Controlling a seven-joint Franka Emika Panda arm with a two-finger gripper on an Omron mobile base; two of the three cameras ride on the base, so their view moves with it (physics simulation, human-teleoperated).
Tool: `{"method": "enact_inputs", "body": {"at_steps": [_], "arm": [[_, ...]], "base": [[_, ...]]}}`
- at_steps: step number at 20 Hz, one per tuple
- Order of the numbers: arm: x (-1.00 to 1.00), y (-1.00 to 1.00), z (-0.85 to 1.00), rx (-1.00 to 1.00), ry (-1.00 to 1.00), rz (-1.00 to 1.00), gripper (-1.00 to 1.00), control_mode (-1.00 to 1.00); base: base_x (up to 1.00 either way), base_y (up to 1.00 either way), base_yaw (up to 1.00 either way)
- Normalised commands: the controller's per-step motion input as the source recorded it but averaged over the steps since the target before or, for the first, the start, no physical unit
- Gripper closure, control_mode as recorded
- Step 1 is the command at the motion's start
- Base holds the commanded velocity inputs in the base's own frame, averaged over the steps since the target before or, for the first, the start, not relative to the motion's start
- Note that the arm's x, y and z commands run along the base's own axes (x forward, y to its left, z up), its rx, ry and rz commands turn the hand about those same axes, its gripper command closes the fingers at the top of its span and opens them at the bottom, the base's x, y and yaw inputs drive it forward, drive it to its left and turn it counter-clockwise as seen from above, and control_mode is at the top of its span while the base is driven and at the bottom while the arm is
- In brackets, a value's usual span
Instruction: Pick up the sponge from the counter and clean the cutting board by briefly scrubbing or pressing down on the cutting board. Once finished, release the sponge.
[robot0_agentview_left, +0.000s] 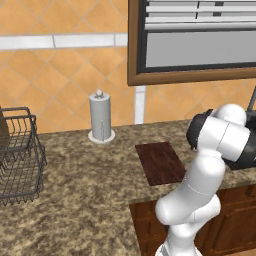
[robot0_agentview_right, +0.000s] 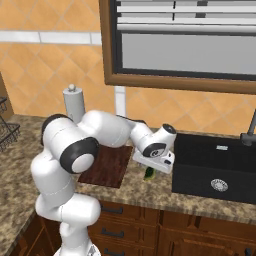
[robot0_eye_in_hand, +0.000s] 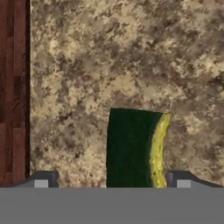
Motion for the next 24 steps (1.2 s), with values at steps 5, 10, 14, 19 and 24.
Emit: {"method": "enact_inputs", "body": {"at_steps": [5,10,14,19,24], "arm": [[-0.02,0.0,0.35,0.0,0.0,0.0,-1.0,-1.0],[-0.17,0.2,0.69,-0.11,0.0,0.0,-1.0,-1.0],[-0.61,0.97,0.51,-0.17,0.0,-0.01,-1.0,-1.0],[-0.82,1.0,0.91,-0.24,0.0,0.0,-1.0,-1.0],[-0.77,1.0,1.0,-0.38,-0.01,-0.01,-1.0,-1.0]], "base": [[0.0,0.0,0.0],[0.0,0.0,0.0],[0.0,0.0,0.0],[0.0,0.0,0.0],[0.0,0.0,0.0]]}}
